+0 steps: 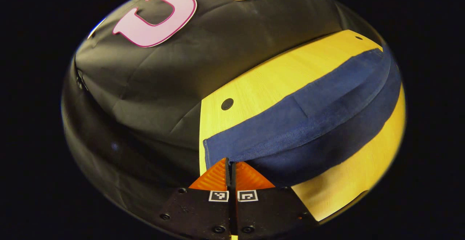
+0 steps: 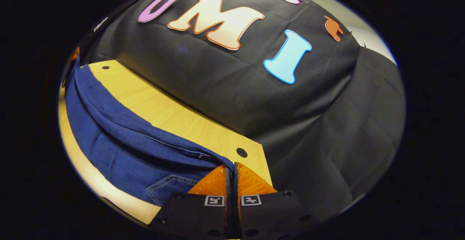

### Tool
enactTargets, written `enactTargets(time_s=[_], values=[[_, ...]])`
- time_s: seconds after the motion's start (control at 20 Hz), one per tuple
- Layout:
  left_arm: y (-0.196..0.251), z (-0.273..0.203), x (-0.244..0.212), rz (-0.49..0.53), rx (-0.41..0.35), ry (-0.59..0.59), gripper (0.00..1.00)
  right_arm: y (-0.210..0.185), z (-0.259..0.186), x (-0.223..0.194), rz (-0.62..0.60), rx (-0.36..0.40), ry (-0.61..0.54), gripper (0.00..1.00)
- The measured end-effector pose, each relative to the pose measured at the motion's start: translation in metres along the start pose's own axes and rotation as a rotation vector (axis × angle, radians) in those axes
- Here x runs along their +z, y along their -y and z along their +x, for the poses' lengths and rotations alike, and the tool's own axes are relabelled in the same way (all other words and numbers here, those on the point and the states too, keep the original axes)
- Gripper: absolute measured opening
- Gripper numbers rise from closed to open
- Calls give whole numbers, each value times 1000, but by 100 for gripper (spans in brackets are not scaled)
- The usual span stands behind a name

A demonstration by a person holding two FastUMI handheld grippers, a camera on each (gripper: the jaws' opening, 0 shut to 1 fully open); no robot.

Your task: Grasp the waist and the cuffs of the jeans and fold them to make the two legs overlap; first hold the waist and fold one-third of the jeans toward the cuffs, then hold the cuffs and fold the remaining one-third in the same direction to finish folding.

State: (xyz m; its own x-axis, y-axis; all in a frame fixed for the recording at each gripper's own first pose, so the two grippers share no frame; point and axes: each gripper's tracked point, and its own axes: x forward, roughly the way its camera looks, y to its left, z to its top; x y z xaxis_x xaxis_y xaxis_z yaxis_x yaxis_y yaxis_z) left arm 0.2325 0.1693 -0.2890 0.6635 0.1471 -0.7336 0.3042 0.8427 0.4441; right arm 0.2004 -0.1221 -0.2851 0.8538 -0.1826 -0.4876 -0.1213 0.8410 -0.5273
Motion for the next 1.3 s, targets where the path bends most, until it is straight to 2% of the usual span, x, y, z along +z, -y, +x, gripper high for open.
enactTargets(time_s=[0.4, 0.6, 0.65, 0.7, 0.8, 0.85, 0.95, 1.05, 1.3], values=[[19, 75, 9, -46, 12, -51, 0, -41, 90, -39, 28, 66, -96, 2], [18, 95, 9, -91, 69, -58, 0, -50, 102, -53, 58, 70, -140, 3], [20, 95, 7, -104, 62, -60, 0, -45, 100, -48, 81, 62, -137, 9], [21, 91, 11, -131, 62, -38, 33, -39, 98, -45, 113, 56, -127, 8], [23, 82, 10, -190, 60, 25, 100, -25, 87, -27, 210, 45, -72, 69], [23, 86, 24, -214, 70, 61, 94, -13, 84, -18, 248, 21, -45, 100], [25, 77, 43, -267, 65, 151, 95, 7, 71, -6, 334, -20, -3, 100], [25, 62, 63, -293, 47, 228, 95, 30, 62, -12, 407, -58, 1, 99], [34, 28, 101, -338, 3, 380, 95, 61, 42, -79, 606, -135, -110, 100]])
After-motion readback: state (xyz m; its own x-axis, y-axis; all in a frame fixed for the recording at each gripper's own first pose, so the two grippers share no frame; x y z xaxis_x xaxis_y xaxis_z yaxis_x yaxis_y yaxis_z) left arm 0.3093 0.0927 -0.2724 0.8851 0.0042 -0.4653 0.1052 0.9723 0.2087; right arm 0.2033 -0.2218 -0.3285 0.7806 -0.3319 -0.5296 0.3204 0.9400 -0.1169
